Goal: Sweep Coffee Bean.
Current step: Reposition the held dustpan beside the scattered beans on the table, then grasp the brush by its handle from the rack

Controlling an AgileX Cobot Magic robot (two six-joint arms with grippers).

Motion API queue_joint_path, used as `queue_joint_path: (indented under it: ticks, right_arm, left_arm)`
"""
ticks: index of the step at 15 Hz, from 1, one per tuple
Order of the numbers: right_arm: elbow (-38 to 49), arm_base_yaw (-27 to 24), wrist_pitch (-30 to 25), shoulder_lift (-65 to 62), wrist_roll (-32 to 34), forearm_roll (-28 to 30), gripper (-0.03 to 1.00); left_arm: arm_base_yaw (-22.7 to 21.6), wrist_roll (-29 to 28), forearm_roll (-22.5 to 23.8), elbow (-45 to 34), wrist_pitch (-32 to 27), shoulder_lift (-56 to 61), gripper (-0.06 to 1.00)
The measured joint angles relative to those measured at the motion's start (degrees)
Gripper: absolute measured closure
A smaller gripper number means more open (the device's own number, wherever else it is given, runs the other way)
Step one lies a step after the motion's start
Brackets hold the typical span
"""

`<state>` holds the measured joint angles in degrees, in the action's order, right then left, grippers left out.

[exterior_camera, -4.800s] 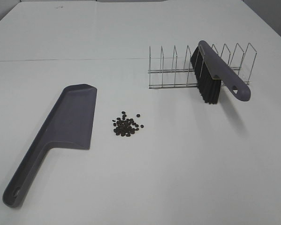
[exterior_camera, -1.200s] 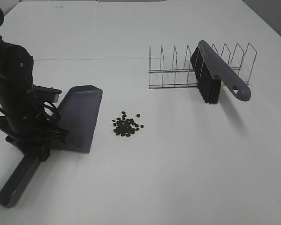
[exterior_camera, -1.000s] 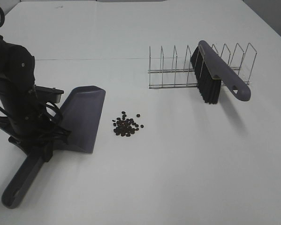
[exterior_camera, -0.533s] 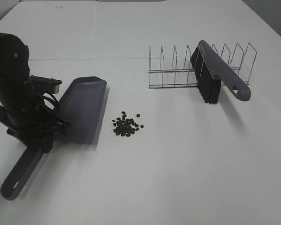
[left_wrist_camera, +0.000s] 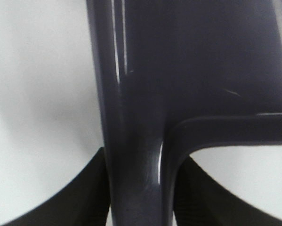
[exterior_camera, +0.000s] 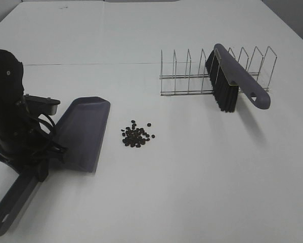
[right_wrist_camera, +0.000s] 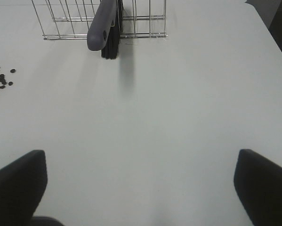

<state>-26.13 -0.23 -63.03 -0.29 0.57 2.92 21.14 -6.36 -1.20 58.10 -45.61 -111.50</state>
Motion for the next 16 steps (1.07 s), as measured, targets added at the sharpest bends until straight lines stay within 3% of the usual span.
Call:
queue_joint_path:
  ticks: [3,7,11,12,16]
  right_arm:
    - [-0.5,0.0,-0.1,3.1,0.2,-1.3,-0.02]
    - [-9.7,0.0,0.1,23.6,0.2,-6.9,-0.02]
    - [-15.8,0.0,8.7,41.2,0.2,-9.9,-0.02]
    - [-23.0,0.0,8.8,54.7,0.0,-11.0,-0.02]
    - [-45.7,0.0,4.2,85.0,-0.1,-8.7,-0.02]
  left_arm:
    - [0.0,-0.1,0.0,-0.3,1.6,0.0,0.61]
    - [0.0,-0.1,0.0,-0.3,2.8,0.0,0.61]
    - [0.0,-0.1,0.1,-0.3,3.8,0.0,0.61]
    - [0.0,-0.1,0.1,-0.3,3.1,0.0,0.61]
    - [0.0,-0.1,0.0,-0.3,2.2,0.0,0.61]
